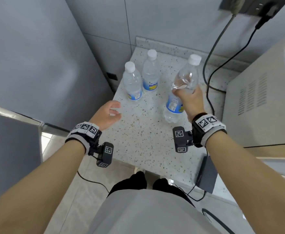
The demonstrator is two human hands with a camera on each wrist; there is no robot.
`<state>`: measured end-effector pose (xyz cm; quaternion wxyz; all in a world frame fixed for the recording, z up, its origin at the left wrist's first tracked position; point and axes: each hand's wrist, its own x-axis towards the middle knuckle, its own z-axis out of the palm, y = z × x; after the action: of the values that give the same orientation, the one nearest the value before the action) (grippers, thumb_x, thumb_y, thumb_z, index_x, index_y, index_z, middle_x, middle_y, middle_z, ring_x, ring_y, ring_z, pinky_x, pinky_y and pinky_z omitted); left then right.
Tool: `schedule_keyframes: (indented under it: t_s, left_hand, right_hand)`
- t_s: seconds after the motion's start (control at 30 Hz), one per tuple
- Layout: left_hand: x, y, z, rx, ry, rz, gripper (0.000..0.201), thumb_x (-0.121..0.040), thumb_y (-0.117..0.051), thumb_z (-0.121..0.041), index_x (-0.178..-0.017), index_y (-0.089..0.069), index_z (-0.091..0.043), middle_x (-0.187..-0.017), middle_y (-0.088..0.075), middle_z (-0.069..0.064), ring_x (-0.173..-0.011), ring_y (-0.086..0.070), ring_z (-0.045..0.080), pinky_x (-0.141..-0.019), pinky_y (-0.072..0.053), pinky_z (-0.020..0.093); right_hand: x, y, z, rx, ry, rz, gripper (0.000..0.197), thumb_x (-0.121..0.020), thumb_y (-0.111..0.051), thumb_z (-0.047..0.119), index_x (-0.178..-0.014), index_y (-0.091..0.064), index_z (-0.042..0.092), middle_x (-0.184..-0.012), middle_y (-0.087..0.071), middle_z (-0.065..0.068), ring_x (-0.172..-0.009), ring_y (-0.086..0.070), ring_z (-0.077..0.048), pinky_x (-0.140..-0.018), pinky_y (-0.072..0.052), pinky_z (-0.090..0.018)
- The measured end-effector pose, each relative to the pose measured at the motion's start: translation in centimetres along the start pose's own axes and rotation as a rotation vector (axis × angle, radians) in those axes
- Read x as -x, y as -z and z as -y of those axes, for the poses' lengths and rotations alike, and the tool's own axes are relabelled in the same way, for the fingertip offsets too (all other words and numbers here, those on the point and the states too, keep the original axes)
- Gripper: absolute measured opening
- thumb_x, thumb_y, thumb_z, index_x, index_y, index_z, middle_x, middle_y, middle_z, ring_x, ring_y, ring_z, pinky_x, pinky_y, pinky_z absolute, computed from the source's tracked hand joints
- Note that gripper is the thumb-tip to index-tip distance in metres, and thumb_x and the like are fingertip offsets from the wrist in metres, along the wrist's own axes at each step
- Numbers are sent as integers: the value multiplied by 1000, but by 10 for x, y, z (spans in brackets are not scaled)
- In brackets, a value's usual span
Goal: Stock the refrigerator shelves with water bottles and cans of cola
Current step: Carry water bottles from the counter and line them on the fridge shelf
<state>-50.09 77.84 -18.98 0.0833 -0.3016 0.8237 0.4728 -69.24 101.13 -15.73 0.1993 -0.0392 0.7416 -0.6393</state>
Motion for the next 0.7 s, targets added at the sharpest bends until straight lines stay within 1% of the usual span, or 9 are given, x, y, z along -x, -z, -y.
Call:
schedule_keyframes:
  t_s: [0.1,0.17,0.23,0.3,0.37,0.4,0.5,0.6,0.7]
  left_hand:
    - [-21,4,-21,75,-26,-46,65,-87,-73,-22,-142,-39,-19,-139,-46,-7,-124,-48,10,-104,-42,32]
    - [-40,3,-37,153,-60,-56,75,-82,-79,-21,-143,-36,-18,-142,-44,-6,-126,-44,9,-102,-38,28]
    - [-60,-1,-48,210,-89,-74,82,-74,-85,-25,-141,-38,-20,-139,-49,-7,-125,-48,7,-105,-40,29]
    - [-75,-8,-54,261,-105,-82,71,-72,-85,-23,-132,-47,-22,-129,-58,-7,-117,-56,6,-104,-46,33]
    - [-83,-14,-58,284,-130,-90,50,-79,-80,-13,-118,-52,-27,-118,-61,-8,-108,-58,6,-96,-46,29]
    - [-87,-16,-58,294,-143,-99,46,-81,-78,-13,-115,-52,-30,-116,-61,-8,-107,-58,6,-93,-46,27]
    - [-89,-15,-54,339,-130,-139,44,-80,-80,-21,-118,-57,-26,-114,-65,-10,-103,-62,5,-85,-49,19]
    - [-81,-10,-48,388,-97,-164,41,-79,-81,-26,-116,-66,-20,-108,-71,-9,-98,-68,3,-83,-55,23]
    - [-64,-6,-54,482,-112,-141,34,-79,-79,-27,-112,-70,-21,-104,-74,-8,-96,-71,5,-83,-56,26]
  right_hand:
    - [17,-3,4,25,15,40,48,-74,-77,13,-120,-62,15,-111,-73,1,-102,-70,-12,-89,-58,-32]
    - [26,-1,7,45,0,34,48,-73,-78,15,-118,-62,17,-110,-73,3,-101,-70,-9,-85,-56,-26]
    - [33,0,9,69,-6,6,48,-73,-78,15,-118,-62,16,-108,-72,4,-96,-69,-5,-78,-53,-18]
    - [37,0,9,87,-14,-30,47,-75,-79,11,-117,-60,17,-105,-71,5,-89,-68,2,-75,-52,-14]
    - [41,1,9,117,-22,-53,45,-76,-79,8,-115,-59,19,-101,-69,8,-82,-65,10,-71,-50,-8]
    - [43,1,9,121,-27,-59,46,-76,-79,7,-116,-59,19,-102,-69,8,-82,-65,10,-69,-49,-6]
    - [49,-2,10,112,-35,-76,48,-76,-80,8,-116,-58,21,-108,-70,3,-91,-67,1,-72,-51,-9]
    - [53,-7,10,120,-27,-63,46,-75,-80,9,-112,-58,26,-108,-69,2,-89,-66,0,-70,-51,-8]
    - [57,-15,15,140,-24,-14,49,-74,-81,9,-115,-57,24,-106,-67,4,-92,-65,-2,-71,-51,-13]
